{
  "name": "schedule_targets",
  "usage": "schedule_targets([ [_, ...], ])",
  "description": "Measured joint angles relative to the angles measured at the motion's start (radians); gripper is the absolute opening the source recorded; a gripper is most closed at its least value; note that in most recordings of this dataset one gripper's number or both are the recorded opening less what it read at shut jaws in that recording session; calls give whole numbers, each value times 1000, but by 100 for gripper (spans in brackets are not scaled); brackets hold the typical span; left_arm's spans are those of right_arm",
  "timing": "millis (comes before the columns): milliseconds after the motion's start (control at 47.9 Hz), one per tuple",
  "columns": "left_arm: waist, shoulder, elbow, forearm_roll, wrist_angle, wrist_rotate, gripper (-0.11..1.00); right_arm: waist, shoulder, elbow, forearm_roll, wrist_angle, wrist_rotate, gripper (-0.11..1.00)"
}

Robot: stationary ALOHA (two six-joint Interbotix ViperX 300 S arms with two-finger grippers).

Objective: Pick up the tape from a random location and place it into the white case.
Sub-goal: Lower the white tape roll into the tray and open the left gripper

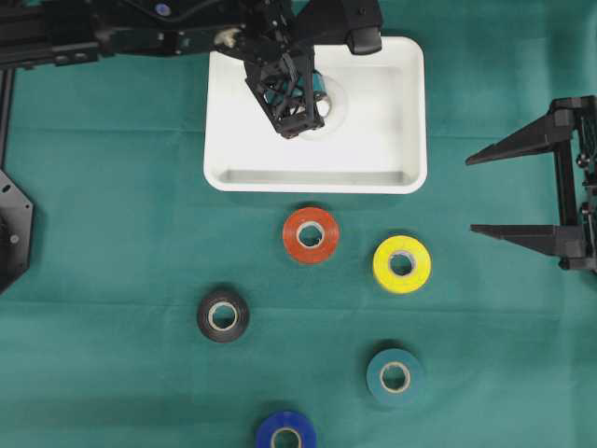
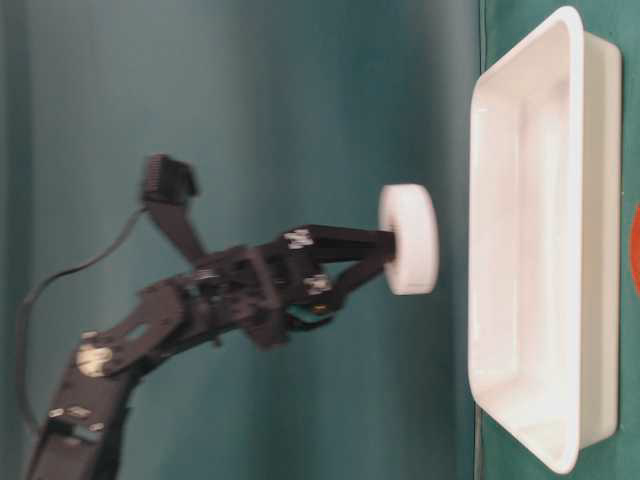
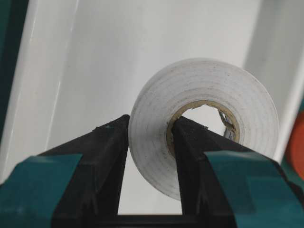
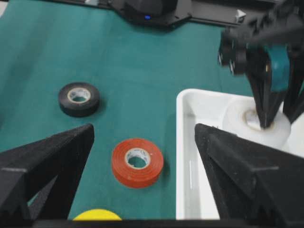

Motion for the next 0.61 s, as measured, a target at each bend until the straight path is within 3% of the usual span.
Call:
schedule_targets([
  [606, 40, 112, 67, -2, -141, 8, 24, 0, 9, 0, 0, 3, 0, 91],
])
